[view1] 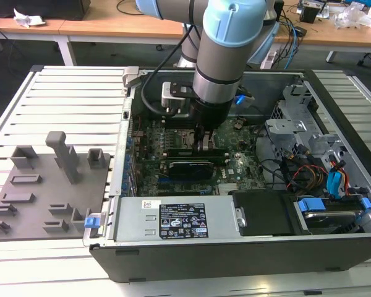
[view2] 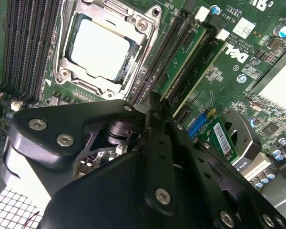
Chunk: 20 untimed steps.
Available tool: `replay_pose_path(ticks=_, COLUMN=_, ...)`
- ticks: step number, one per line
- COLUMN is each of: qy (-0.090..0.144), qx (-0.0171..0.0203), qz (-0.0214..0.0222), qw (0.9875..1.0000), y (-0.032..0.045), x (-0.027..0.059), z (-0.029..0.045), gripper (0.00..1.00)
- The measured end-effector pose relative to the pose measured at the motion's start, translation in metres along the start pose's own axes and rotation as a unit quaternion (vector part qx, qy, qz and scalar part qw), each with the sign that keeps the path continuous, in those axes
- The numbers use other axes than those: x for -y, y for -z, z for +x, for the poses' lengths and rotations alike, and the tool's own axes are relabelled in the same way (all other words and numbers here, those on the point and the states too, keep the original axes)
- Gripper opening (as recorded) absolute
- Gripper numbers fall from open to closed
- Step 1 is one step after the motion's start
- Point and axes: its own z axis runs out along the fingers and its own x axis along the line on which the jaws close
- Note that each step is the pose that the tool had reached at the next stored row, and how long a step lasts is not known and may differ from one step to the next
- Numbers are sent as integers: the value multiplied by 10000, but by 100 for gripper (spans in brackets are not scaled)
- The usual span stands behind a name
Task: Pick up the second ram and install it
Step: 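Insert the second ram into the second slot, then press down the second ram until it locks into place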
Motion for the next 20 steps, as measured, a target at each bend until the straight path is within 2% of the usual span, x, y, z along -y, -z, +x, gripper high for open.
replay_pose_path(ticks=2, qy=0, qx=0, qz=-1, qw=10000, y=-1, x=0, z=0, gripper=15)
replay_pose_path(ticks=3, qy=0, qx=-1, qz=-2, qw=10000, y=0, x=0, z=0, gripper=21)
replay_pose_path(ticks=4, qy=0, qx=-2, qz=-3, qw=10000, y=3, x=-1, z=0, gripper=21)
replay_pose_path(ticks=5, qy=0, qx=-6, qz=-3, qw=10000, y=73, x=-6, z=-6, gripper=21)
replay_pose_path(ticks=8, qy=-5, qx=-72, qz=2, qw=10000, y=289, x=-22, z=-54, gripper=19)
replay_pose_path(ticks=9, qy=-5, qx=-81, qz=3, qw=10000, y=392, x=-29, z=-65, gripper=13)
replay_pose_path(ticks=10, qy=-5, qx=-81, qz=3, qw=10000, y=426, x=-32, z=-67, gripper=11)
replay_pose_path(ticks=11, qy=-5, qx=-81, qz=3, qw=10000, y=429, x=-31, z=-67, gripper=11)
replay_pose_path(ticks=13, qy=-8, qx=-106, qz=-19, qw=9999, y=356, x=205, z=-77, gripper=11)
replay_pose_path(ticks=18, qy=7, qx=-108, qz=-23, qw=9999, y=253, x=422, z=-88, gripper=11)
replay_pose_path(ticks=20, qy=18, qx=-108, qz=-24, qw=9999, y=178, x=521, z=-102, gripper=11)
